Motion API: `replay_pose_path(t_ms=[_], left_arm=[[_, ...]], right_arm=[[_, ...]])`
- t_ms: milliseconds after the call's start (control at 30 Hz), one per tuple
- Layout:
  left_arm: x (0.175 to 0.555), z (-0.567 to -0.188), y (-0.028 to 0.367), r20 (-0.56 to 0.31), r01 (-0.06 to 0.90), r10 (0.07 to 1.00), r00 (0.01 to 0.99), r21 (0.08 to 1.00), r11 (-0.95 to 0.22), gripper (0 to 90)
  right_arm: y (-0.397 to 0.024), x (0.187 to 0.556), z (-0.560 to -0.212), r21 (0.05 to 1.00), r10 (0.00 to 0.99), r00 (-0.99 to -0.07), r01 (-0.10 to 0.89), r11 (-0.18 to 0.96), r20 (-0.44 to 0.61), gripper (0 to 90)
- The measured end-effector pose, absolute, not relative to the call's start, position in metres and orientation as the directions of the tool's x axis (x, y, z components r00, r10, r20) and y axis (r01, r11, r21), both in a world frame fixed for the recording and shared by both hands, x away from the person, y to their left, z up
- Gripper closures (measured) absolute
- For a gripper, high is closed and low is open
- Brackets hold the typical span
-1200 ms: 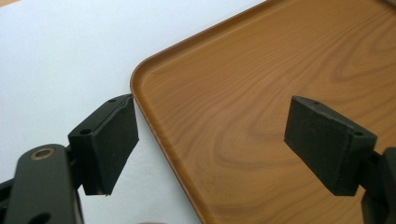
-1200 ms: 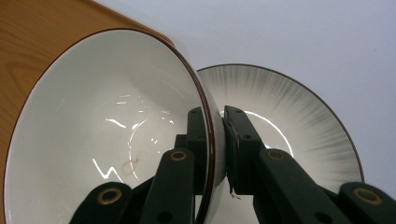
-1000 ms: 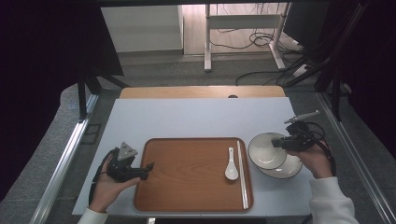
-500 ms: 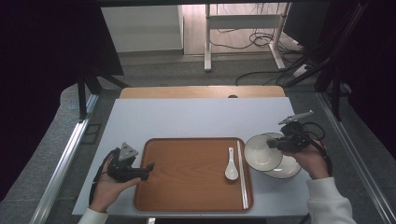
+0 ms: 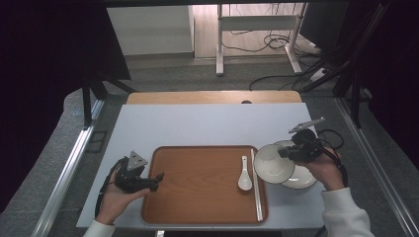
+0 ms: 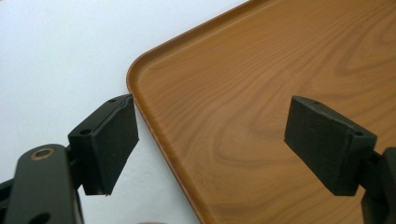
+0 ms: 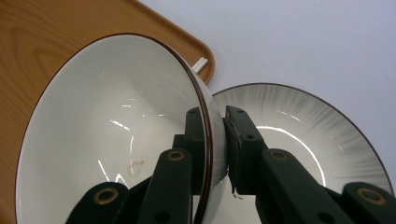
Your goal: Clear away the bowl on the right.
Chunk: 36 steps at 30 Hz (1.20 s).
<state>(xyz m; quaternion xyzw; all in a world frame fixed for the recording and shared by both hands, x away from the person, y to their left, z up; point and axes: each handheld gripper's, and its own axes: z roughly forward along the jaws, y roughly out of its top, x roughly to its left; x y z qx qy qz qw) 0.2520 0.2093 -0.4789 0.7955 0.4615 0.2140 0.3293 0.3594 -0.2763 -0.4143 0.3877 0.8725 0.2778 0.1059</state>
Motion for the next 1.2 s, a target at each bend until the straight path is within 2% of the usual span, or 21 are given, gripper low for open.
replay_pose_path(t_ms=[233,767,1200], left_arm=[[0.252,-0.481,0.208,0.066,0.591,0.876,0.479,0.713,-0.377,17.0],[0.253,-0.482,0.207,0.063,0.590,0.873,0.483,0.713,-0.378,16.8],[0.253,-0.482,0.207,0.072,0.590,0.869,0.490,0.706,-0.391,16.6]], right_arm=[[-0.269,0.357,-0.413,0.564,0.722,-0.692,0.602,0.565,0.015,79.0],[-0.257,0.354,-0.413,0.558,0.703,-0.711,0.578,0.595,-0.012,78.8],[-0.250,0.351,-0.411,0.577,0.682,-0.731,0.564,0.591,0.016,79.9]])
